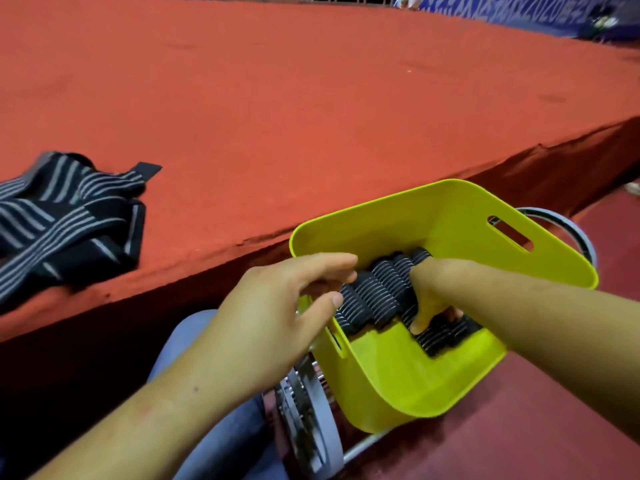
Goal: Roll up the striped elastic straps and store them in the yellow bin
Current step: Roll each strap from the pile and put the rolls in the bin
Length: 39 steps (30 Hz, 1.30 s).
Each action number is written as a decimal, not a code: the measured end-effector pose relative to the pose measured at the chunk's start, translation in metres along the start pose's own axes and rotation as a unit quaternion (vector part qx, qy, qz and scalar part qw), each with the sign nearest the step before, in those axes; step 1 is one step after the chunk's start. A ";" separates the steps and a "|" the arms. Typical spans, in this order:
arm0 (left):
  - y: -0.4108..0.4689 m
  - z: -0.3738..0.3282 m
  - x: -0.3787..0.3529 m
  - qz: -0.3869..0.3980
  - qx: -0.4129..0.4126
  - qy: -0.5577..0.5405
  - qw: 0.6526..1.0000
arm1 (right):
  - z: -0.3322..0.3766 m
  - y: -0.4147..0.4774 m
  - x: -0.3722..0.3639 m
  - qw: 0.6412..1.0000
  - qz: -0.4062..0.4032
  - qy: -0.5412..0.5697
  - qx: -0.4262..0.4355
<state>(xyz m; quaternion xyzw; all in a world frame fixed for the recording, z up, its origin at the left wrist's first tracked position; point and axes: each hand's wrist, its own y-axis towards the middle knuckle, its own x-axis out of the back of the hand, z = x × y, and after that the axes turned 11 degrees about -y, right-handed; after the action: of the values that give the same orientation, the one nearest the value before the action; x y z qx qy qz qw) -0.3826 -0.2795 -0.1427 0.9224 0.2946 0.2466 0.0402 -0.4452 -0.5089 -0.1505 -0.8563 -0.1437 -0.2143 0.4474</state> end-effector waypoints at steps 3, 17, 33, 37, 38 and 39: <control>0.002 0.008 -0.001 -0.012 -0.022 -0.009 1.000 | -0.003 0.003 0.000 1.000 0.002 0.023 0.006; -0.011 0.023 0.051 -0.070 0.019 -0.125 0.990 | -0.031 -0.052 0.068 0.866 -0.322 0.368 0.104; -0.102 0.125 0.218 -0.270 0.115 -0.022 0.956 | 0.216 -0.062 0.210 0.754 -0.376 0.408 0.351; -0.131 0.141 0.250 -0.301 0.135 0.014 0.944 | 0.273 -0.063 0.227 0.721 -0.368 0.439 0.390; -0.141 0.145 0.261 -0.308 0.145 0.021 0.940 | 0.291 -0.065 0.232 0.715 -0.361 0.444 0.401; -0.147 0.146 0.269 -0.314 0.151 0.031 0.937 | 0.303 -0.068 0.235 0.710 -0.359 0.450 0.405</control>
<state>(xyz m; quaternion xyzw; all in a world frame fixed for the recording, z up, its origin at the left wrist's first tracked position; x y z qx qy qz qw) -0.2002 0.0036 -0.1867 0.7701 0.6042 0.2021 -0.0332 -0.1984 -0.2072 -0.1403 -0.2783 -0.2953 -0.6401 0.6524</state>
